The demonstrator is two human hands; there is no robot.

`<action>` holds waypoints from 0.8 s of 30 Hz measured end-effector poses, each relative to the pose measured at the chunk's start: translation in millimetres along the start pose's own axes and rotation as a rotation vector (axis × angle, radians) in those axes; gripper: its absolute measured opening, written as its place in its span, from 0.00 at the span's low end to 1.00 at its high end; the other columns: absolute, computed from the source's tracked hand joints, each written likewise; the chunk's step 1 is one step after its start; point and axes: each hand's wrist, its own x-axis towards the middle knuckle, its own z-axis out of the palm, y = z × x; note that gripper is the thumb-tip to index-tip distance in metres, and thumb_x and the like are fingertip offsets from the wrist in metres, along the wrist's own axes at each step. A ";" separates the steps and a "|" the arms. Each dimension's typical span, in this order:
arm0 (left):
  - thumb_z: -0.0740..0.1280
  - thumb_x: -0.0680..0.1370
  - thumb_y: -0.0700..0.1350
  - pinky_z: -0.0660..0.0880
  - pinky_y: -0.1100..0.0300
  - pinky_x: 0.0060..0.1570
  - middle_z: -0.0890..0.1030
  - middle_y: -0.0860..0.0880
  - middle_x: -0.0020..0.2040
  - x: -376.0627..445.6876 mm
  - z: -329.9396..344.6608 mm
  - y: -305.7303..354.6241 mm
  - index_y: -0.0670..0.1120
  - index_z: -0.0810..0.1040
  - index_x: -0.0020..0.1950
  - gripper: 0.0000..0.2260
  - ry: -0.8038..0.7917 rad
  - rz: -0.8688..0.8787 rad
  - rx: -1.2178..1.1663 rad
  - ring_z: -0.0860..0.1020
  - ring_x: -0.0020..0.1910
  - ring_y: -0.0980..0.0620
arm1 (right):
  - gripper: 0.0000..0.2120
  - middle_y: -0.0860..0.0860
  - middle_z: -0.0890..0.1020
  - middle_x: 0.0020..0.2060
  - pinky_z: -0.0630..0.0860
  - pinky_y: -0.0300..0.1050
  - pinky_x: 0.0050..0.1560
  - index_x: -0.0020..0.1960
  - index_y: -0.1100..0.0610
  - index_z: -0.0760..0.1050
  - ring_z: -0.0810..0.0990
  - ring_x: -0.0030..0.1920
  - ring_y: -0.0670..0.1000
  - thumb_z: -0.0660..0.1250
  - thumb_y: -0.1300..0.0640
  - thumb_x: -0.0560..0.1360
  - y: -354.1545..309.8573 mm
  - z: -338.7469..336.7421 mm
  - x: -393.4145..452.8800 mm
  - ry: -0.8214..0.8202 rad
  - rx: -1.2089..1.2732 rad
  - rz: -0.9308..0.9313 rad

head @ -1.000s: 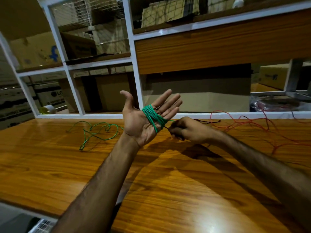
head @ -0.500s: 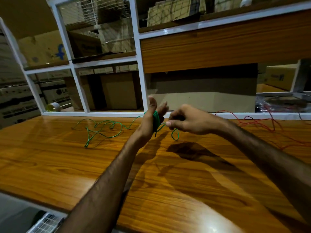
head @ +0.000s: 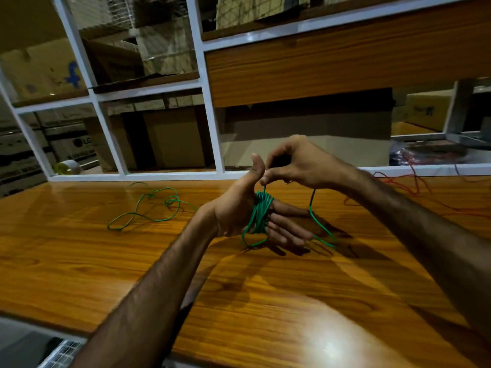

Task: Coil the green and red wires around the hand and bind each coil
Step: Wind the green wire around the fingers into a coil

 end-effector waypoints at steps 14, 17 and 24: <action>0.51 0.68 0.86 0.71 0.54 0.71 0.75 0.35 0.73 11.5 2.3 5.4 0.42 0.58 0.85 0.60 -0.138 0.523 -0.576 0.74 0.73 0.37 | 0.13 0.62 0.85 0.51 0.80 0.41 0.46 0.60 0.61 0.82 0.82 0.45 0.45 0.63 0.65 0.80 28.7 30.1 -10.5 0.227 -0.134 -0.013; 0.58 0.69 0.83 0.59 0.46 0.81 0.62 0.32 0.82 14.6 1.7 5.6 0.40 0.57 0.85 0.59 -0.041 0.639 -0.724 0.60 0.82 0.33 | 0.14 0.59 0.85 0.53 0.77 0.43 0.53 0.58 0.61 0.82 0.82 0.53 0.54 0.63 0.68 0.77 43.5 51.5 -10.3 0.219 -0.248 0.052; 0.58 0.70 0.81 0.63 0.40 0.79 0.73 0.31 0.75 14.6 -30.4 2.0 0.39 0.68 0.79 0.54 0.529 0.728 -0.813 0.69 0.77 0.32 | 0.14 0.45 0.78 0.32 0.70 0.43 0.35 0.40 0.50 0.75 0.75 0.33 0.43 0.62 0.51 0.84 29.2 63.5 -8.7 0.052 -0.255 0.135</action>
